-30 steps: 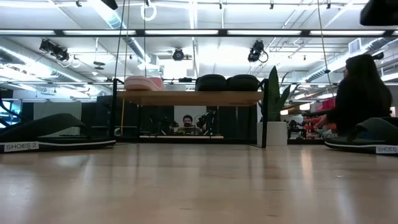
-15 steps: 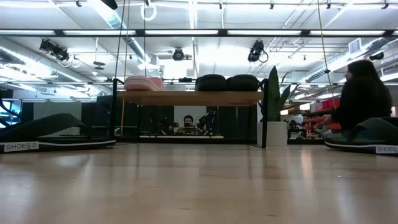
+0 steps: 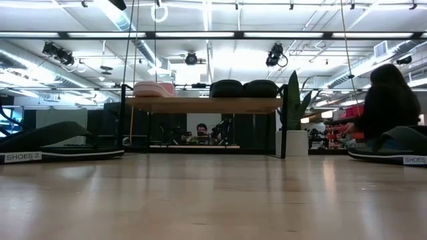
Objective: Pick and place slides into the shelf
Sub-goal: Put the pink slide on the shelf
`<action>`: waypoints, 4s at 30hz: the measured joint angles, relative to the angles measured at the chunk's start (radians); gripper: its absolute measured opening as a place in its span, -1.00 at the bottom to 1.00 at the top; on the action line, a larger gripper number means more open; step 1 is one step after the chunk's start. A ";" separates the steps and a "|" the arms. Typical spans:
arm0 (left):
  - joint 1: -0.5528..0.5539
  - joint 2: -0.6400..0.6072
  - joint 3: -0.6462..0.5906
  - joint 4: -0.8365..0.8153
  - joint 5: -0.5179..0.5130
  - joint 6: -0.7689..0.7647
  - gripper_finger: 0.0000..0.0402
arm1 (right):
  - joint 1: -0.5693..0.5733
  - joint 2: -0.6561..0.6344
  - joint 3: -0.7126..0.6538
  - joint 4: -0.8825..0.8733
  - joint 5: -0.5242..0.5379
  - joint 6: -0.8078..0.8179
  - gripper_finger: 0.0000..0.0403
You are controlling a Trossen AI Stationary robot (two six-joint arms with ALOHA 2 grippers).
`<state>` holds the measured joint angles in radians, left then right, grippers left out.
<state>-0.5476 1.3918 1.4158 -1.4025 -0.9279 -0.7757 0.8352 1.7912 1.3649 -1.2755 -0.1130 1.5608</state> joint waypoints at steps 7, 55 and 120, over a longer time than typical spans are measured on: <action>0.000 0.000 0.000 0.000 0.000 0.000 -0.89 | 0.005 0.000 -0.062 0.067 0.003 0.003 -0.15; 0.000 0.000 0.000 0.023 0.000 0.000 -0.91 | 0.192 0.000 -0.118 -0.090 0.069 0.290 -0.90; 0.080 0.001 0.001 0.042 -0.149 0.028 -0.95 | -1.144 0.141 0.287 1.218 0.624 -2.224 -0.91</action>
<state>-0.4677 1.3927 1.4166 -1.3601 -1.0767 -0.7475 -0.3086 1.9318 1.6516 -0.0577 0.5112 -0.6629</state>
